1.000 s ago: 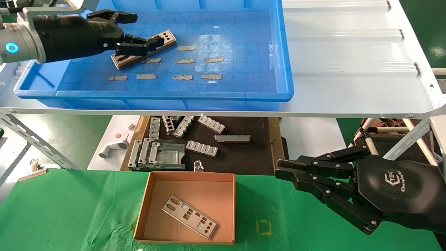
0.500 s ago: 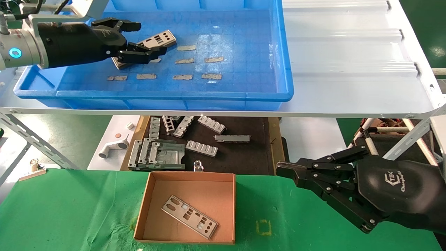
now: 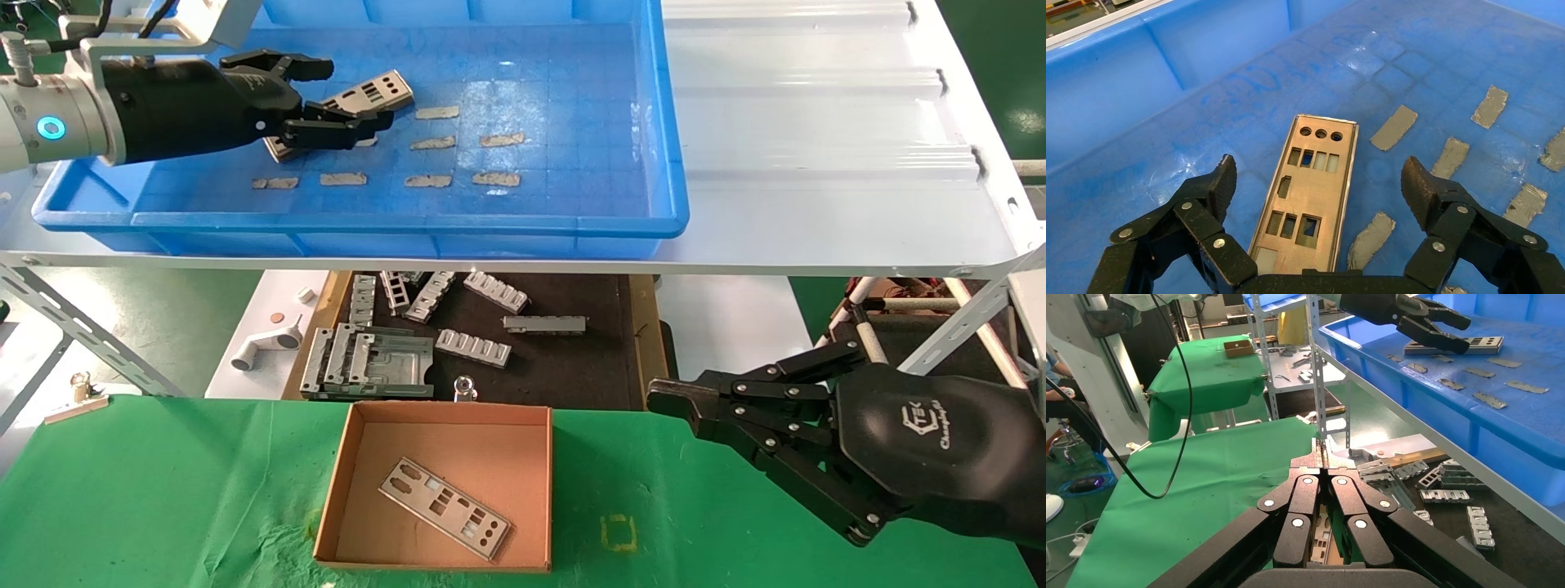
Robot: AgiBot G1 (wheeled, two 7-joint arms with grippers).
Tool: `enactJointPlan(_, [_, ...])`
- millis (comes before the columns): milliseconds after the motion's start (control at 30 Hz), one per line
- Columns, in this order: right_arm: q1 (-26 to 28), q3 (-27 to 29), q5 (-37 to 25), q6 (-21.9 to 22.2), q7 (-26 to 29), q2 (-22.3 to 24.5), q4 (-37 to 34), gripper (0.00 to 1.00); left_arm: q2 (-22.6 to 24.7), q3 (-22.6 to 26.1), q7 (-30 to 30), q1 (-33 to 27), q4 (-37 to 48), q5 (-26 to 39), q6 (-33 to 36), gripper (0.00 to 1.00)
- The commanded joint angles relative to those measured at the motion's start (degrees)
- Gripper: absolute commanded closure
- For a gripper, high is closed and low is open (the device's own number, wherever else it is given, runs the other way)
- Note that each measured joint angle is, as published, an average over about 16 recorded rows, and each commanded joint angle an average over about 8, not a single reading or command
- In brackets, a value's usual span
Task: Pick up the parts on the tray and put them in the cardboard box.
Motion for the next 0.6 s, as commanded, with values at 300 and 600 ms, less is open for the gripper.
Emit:
enactJointPlan(300, [0.0,0.0,0.0,0.0,0.0,0.0,0.0,1.0,0.4,-0.1,0.1,0.0,0.8,-0.2,-1.0,1.0])
enactJointPlan(600, [0.0,0.0,0.0,0.0,0.0,0.0,0.0,1.0,0.5,-0.2,0.3,0.0,1.1,-0.3,-1.4,1.0])
